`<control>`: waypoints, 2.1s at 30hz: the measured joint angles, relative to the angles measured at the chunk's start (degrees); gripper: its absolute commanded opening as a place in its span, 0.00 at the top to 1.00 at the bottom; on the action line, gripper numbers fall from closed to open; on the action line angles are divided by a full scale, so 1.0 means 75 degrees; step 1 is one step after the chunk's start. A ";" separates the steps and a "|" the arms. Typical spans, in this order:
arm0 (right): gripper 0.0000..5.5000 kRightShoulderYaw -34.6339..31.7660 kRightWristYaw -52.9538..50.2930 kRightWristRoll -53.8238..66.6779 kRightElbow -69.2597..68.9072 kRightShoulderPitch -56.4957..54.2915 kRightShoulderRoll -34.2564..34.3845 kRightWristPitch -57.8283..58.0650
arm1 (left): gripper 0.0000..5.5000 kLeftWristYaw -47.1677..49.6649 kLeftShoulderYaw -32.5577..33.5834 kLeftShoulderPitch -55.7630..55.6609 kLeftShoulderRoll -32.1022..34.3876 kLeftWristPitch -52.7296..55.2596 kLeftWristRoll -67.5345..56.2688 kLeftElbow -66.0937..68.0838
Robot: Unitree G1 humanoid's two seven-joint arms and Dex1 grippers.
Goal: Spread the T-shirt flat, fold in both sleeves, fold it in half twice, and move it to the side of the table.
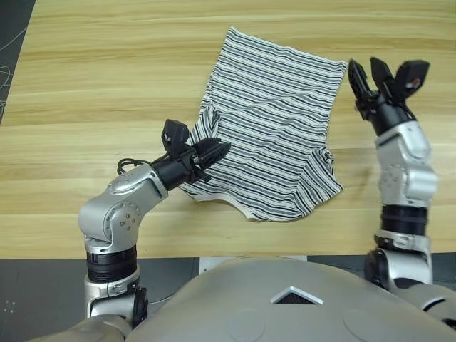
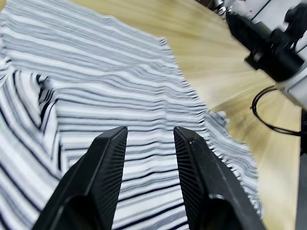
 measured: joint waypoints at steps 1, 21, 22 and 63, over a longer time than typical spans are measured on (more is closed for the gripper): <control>0.52 -0.0138 0.0765 0.0445 -0.0519 0.0653 -0.0678 0.0623 | 0.67 0.0081 0.0143 -0.0035 -0.0090 -0.0002 -0.0129 -0.0064; 0.52 -0.2425 -0.2709 0.5168 -0.3912 0.3672 0.0011 0.8390 | 0.67 0.1860 0.0624 0.0105 -0.1025 -0.0153 -0.0391 -0.0394; 0.52 -0.2524 -0.2970 0.5196 -0.4003 0.3675 0.0257 0.8458 | 0.67 0.1875 0.0690 0.0108 -0.1022 -0.0153 -0.0429 -0.0397; 0.97 -0.1649 -0.4079 0.3860 -0.3675 0.3078 0.1313 0.7022 | 0.67 0.2072 0.0844 0.0413 -0.0834 -0.0540 -0.0642 -0.0358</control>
